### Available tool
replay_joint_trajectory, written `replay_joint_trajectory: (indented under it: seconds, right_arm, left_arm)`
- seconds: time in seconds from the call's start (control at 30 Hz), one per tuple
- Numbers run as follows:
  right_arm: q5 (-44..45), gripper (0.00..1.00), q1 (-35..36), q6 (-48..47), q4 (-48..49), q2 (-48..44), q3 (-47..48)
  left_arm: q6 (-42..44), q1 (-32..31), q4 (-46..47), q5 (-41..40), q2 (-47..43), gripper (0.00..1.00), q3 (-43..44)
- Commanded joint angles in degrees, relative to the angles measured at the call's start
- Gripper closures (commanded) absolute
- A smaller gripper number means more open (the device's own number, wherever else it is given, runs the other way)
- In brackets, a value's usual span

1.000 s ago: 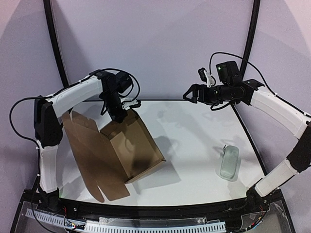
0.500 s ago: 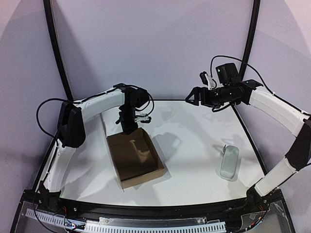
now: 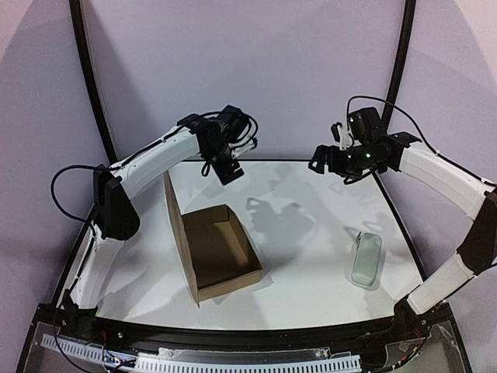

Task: Fold the paper box

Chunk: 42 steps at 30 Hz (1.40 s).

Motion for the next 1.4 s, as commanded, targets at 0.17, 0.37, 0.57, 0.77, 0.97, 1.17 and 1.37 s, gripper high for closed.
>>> replay_joint_trajectory:
  seconds: [0.17,0.37,0.57,0.77,0.97,1.17,1.37]
  right_arm:
    - [16.53,0.02,-0.82,16.46,-11.51,-7.59,-11.3]
    - [14.0,0.02,-1.2,23.1,-12.51,-14.31,-22.81]
    - [11.12,0.02,-2.13,24.9,-15.82,-17.94,-29.82]
    - [6.29,0.02,-6.33,22.32,-11.58,-24.25,-39.18]
    - [3.22,0.02,-7.34,20.41,-1.82,-18.61,-43.12]
    - [4.51,0.28,-7.36,19.52,3.41,-11.63,-42.72]
    - [6.96,0.6,-7.3,13.7,0.85,-15.42,-36.58]
  left_arm:
    - [-23.95,-1.5,13.34,-7.51,-21.44,0.01,0.61]
    - [-29.94,-1.48,18.15,-21.08,-39.43,0.01,-19.62]
    - [-51.15,-1.5,4.35,-32.02,-55.11,0.01,-39.04]
    - [-78.29,-1.2,-12.8,-27.82,-66.45,0.01,-57.68]
    - [-95.81,-0.81,-15.4,-23.39,-76.19,0.01,-76.15]
    - [-96.67,-0.52,-5.6,-15.94,-88.05,0.01,-90.75]
    - [-98.17,-0.52,-3.82,-13.8,-90.83,0.01,-95.9]
